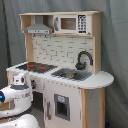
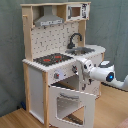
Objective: Play with the kitchen
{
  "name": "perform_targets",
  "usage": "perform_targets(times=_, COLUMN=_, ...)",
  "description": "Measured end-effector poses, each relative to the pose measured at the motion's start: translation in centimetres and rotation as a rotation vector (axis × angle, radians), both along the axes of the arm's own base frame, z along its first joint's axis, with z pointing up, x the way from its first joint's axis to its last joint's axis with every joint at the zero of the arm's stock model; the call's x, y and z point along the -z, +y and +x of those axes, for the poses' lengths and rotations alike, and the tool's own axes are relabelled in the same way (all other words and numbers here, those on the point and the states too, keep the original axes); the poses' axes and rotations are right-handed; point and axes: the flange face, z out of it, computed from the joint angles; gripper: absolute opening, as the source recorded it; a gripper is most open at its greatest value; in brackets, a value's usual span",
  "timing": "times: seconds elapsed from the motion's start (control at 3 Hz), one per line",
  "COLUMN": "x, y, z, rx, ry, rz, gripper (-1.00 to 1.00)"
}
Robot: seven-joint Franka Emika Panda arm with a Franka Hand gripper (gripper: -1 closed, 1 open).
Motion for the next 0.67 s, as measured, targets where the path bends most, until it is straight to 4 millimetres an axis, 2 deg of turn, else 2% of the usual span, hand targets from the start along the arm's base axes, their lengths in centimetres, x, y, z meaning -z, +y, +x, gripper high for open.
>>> perform_targets(times=0.33, x=0.0, y=0.0, z=0.0, rx=-0.001, ry=0.000, rz=0.003, gripper=1.00)
perform_targets(times=0.67, x=1.2, y=3.0, z=-2.6, rx=-0.054, ry=-0.001, rz=-0.078, gripper=1.00)
